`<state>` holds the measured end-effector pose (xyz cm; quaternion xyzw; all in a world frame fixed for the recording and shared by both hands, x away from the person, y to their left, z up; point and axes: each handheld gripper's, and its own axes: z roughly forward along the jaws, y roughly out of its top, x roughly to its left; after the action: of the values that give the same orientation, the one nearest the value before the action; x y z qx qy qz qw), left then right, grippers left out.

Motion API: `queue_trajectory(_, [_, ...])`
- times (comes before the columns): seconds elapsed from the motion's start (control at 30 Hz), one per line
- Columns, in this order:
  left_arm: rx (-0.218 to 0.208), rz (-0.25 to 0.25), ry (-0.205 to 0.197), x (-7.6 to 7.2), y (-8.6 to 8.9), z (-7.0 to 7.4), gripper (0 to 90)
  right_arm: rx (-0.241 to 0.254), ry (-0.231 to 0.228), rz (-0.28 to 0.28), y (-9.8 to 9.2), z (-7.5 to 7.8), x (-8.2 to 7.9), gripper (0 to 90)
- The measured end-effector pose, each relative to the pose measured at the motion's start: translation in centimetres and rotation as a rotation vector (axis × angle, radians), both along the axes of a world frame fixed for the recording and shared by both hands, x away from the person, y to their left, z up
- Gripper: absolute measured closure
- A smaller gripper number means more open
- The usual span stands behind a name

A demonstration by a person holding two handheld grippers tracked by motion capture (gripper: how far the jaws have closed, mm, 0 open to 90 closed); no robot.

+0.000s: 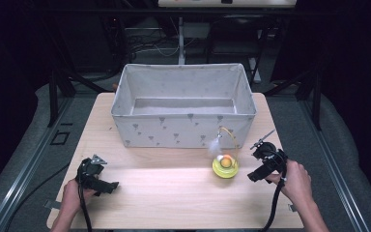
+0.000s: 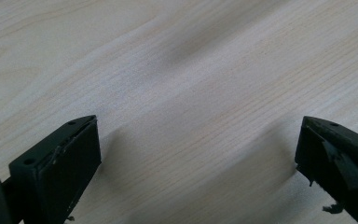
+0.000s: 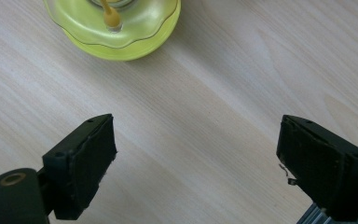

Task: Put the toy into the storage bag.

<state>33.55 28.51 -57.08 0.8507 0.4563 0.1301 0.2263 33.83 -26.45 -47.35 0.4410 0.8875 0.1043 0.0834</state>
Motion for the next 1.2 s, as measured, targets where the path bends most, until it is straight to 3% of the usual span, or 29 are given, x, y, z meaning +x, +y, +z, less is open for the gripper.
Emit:
queue_trajectory(0.2, [0.0, 0.0, 0.0, 0.0, 0.0, 0.0, 0.2, 0.032, -0.032, -0.012, 0.3, 0.1, -0.3, 11.7])
queue_trajectory(0.23, [-0.001, 0.002, 0.001, -0.1, 0.0, 0.0, 0.2, 0.01, -0.005, 0.015, 0.3, 0.5, -0.1, 11.7])
queue_trajectory(0.4, [0.001, 0.002, 0.001, -0.1, 0.1, 0.0, 0.2, 0.003, -0.016, 0.022, 0.7, 0.8, -0.2, 11.8])
queue_trajectory(0.47, [0.002, 0.0, 0.001, -0.1, 0.0, 0.0, 0.2, 0.021, -0.032, 0.017, 0.9, 0.8, -0.4, 11.8])
queue_trajectory(0.63, [0.002, 0.003, -0.004, -0.1, 0.0, 0.0, 0.2, -0.005, -0.023, 0.05, 1.4, 1.5, -0.4, 11.8])
queue_trajectory(0.67, [0.002, 0.003, -0.004, -0.1, 0.0, 0.0, 0.2, 0.018, -0.036, 0.038, 1.5, 1.4, -0.6, 11.8])
queue_trajectory(0.9, [0.004, 0.004, -0.005, -0.1, 0.0, -0.1, 0.1, -0.003, -0.028, 0.067, 2.0, 2.0, -0.6, 11.9])
queue_trajectory(1.2, [-0.001, 0.007, 0.003, -0.1, 0.1, 0.0, 0.1, 0.028, -0.032, 0.076, 2.8, 3.5, -0.3, 11.5])
